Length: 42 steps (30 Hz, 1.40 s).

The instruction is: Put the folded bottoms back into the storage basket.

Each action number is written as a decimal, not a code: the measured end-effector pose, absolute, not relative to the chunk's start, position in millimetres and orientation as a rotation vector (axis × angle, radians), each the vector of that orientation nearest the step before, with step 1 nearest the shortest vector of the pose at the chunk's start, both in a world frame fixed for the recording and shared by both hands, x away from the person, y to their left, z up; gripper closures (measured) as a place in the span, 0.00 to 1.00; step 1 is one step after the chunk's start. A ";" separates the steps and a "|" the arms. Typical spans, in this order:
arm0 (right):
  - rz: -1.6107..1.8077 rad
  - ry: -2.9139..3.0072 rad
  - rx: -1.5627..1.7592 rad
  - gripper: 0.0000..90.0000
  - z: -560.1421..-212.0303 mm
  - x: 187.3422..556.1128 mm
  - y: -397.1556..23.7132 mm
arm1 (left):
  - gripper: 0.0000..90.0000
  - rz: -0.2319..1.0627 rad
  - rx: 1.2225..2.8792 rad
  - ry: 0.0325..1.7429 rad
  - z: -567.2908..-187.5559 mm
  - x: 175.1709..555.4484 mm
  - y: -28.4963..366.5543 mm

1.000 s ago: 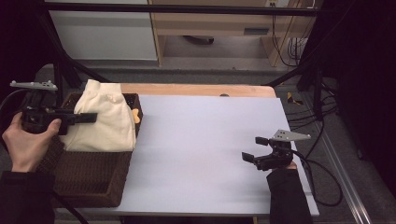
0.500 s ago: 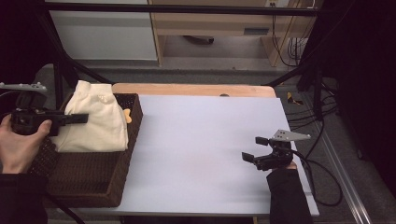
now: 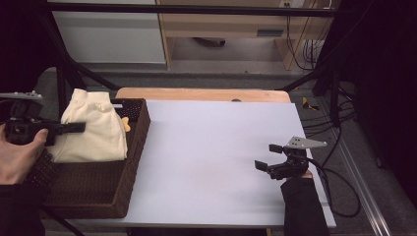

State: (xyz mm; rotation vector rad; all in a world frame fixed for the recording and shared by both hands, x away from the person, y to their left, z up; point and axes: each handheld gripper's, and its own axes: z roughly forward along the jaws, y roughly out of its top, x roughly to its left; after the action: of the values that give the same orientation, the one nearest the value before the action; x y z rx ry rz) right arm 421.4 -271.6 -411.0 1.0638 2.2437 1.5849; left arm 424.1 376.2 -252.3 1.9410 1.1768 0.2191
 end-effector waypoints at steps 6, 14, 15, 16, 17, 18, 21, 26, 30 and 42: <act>1.580 2.247 1.066 0.04 -411.5 421.6 -271.0 | 0.81 0.216 1.953 1.211 -263.5 425.8 383.6; 1.580 2.246 1.067 0.04 -411.7 421.8 -271.4 | 0.81 0.208 1.967 1.242 -275.2 429.5 387.4; 1.580 2.246 1.067 0.04 -411.7 421.8 -271.4 | 0.81 0.208 1.967 1.242 -275.2 429.5 387.4; 1.579 2.246 1.067 0.04 -411.7 421.8 -271.3 | 0.81 0.203 1.969 1.248 -278.4 430.2 388.6; 1.579 2.246 1.067 0.04 -411.7 421.8 -271.3 | 0.81 0.203 1.969 1.248 -278.4 430.2 388.6; 1.579 2.247 1.067 0.04 -411.8 421.8 -271.0 | 0.81 0.202 1.970 1.249 -280.2 430.4 389.2; 1.576 2.249 1.068 0.04 -412.0 422.0 -271.0 | 0.81 0.194 1.985 1.261 -287.0 432.2 390.8; 1.574 2.250 1.067 0.04 -412.1 422.0 -270.9 | 0.81 0.181 1.994 1.267 -294.5 434.2 391.3; 1.577 2.249 1.067 0.04 -412.0 421.9 -270.8 | 0.81 0.167 2.005 1.275 -301.9 436.8 390.5; 1.575 2.250 1.067 0.04 -412.2 422.0 -270.7 | 0.81 0.124 2.036 1.301 -322.0 442.9 389.9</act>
State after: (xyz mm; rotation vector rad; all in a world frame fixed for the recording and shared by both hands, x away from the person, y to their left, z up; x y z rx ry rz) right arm 422.0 -270.7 -412.2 1.0672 2.2495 1.5754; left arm 442.9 389.9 -322.0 2.0359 1.3013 0.1235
